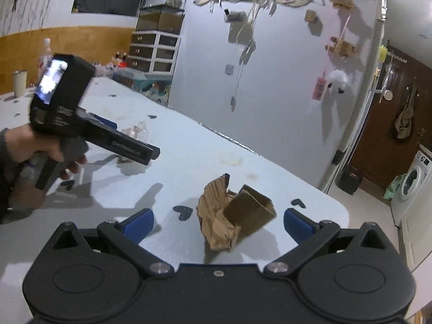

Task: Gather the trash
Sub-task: 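Grasp the white tissue with the left gripper while the right gripper grasps the cardboard scrap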

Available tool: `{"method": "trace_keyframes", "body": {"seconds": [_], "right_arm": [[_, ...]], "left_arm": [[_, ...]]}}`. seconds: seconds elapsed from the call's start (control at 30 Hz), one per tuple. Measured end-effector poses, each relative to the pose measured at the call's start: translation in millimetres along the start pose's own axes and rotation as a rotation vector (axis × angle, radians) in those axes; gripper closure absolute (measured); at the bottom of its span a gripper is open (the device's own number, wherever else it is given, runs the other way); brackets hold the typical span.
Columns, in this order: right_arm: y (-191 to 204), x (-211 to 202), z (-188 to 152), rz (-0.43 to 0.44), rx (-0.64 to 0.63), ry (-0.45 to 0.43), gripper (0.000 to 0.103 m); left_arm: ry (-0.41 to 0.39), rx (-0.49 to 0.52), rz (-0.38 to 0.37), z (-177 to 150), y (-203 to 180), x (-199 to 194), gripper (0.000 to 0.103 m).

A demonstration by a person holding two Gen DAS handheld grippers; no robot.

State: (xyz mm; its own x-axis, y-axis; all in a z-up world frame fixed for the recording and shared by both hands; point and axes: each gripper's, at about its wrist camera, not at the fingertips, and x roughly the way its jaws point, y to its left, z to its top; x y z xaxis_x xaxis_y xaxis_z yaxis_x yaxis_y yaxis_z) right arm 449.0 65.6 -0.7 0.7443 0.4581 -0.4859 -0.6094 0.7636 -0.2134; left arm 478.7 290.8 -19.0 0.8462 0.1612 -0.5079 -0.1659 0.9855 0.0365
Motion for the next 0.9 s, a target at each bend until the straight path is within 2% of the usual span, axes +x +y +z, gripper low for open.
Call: {"method": "trace_keyframes", "body": {"seconds": [0.1, 0.2, 0.47, 0.6, 0.67, 0.77, 0.83, 0.9], "right_arm": [[-2.8, 21.1, 0.0, -0.018, -0.006, 0.036, 0.000], [-14.1, 39.4, -0.8, -0.002, 0.055, 0.082, 0.000], [-36.7, 64.8, -5.2, 0.050, 0.186, 0.116, 0.000], [-30.5, 65.7, -2.8, 0.064, 0.166, 0.092, 0.001], [-25.5, 64.6, -1.9, 0.079, 0.153, 0.087, 0.014], [-20.9, 63.8, -2.3, 0.080, 0.165, 0.120, 0.027], [-20.0, 59.2, -4.8, 0.079, 0.186, 0.113, 0.028], [-20.0, 53.1, -6.7, 0.078, 0.201, 0.106, 0.030]], "left_arm": [[0.000, -0.001, -0.015, -1.5, 1.2, 4.9, 0.000], [0.009, -0.007, -0.032, -2.0, 4.0, 9.9, 0.000], [0.009, -0.025, -0.068, -0.7, 9.1, 16.1, 0.002], [0.013, -0.039, -0.079, -1.0, 11.0, 17.4, 0.012], [0.013, -0.052, -0.078, -1.2, 12.8, 17.4, 0.018], [0.018, -0.055, -0.076, -1.2, 13.1, 17.5, 0.025], [0.024, -0.054, -0.079, -1.6, 13.1, 17.7, 0.029], [0.029, -0.057, -0.085, -2.0, 14.1, 17.5, 0.039]]}}
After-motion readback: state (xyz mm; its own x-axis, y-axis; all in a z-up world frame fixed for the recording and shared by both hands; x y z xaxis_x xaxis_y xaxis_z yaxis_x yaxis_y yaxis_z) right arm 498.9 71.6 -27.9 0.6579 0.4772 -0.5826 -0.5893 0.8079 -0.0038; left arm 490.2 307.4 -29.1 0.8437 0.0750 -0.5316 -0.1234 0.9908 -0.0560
